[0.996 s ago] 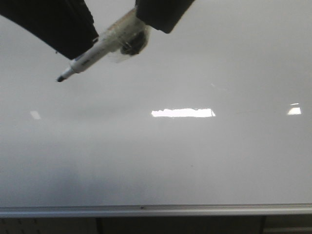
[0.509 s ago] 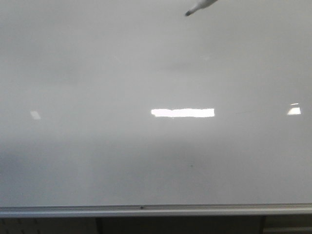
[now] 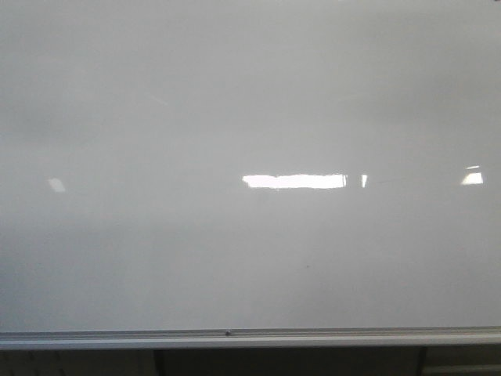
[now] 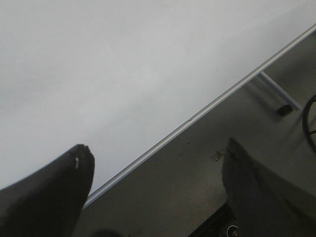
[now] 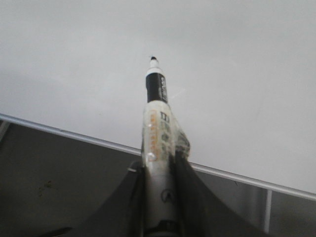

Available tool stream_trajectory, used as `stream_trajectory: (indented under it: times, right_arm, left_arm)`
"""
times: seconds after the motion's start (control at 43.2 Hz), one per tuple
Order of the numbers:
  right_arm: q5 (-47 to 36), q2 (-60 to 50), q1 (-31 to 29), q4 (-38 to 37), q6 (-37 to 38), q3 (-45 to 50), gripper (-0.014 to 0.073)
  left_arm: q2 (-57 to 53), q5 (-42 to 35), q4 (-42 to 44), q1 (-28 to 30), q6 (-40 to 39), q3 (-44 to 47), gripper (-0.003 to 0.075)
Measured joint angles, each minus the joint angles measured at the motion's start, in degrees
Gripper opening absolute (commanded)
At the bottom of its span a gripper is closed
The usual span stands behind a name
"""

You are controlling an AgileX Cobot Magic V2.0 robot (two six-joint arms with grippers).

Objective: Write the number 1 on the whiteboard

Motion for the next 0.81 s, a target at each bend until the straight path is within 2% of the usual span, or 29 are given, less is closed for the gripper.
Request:
stream_trajectory:
  times: [0.185, 0.602, 0.811]
  right_arm:
    - [-7.83, -0.41, -5.07, 0.00, 0.29, 6.83, 0.0034]
    - [-25.79, 6.34, -5.18, 0.00, 0.29, 7.34, 0.0034]
    - [-31.29, 10.75, -5.18, 0.11, -0.14, 7.34, 0.0034]
  left_arm:
    - [0.00, -0.98, 0.00, 0.00, 0.00, 0.00, 0.0526]
    - [0.00, -1.31, 0.00, 0.00, 0.00, 0.00, 0.0526]
    - [0.00, -1.35, 0.00, 0.00, 0.00, 0.00, 0.0526]
